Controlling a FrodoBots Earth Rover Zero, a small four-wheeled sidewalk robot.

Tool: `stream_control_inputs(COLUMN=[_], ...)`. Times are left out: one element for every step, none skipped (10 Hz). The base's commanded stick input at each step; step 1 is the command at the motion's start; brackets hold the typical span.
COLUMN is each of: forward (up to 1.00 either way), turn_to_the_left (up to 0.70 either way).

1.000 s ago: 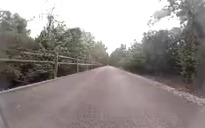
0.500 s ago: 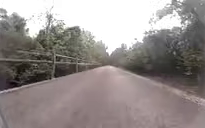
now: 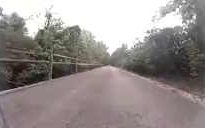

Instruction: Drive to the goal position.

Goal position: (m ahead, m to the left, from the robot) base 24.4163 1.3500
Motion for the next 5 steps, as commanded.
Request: stream_control_inputs(forward=[0.7, 0.7, 0.7, 0.7, 0.7], turn_to_the_left=[-0.02, -0.03, -0.04, -0.05, -0.04])
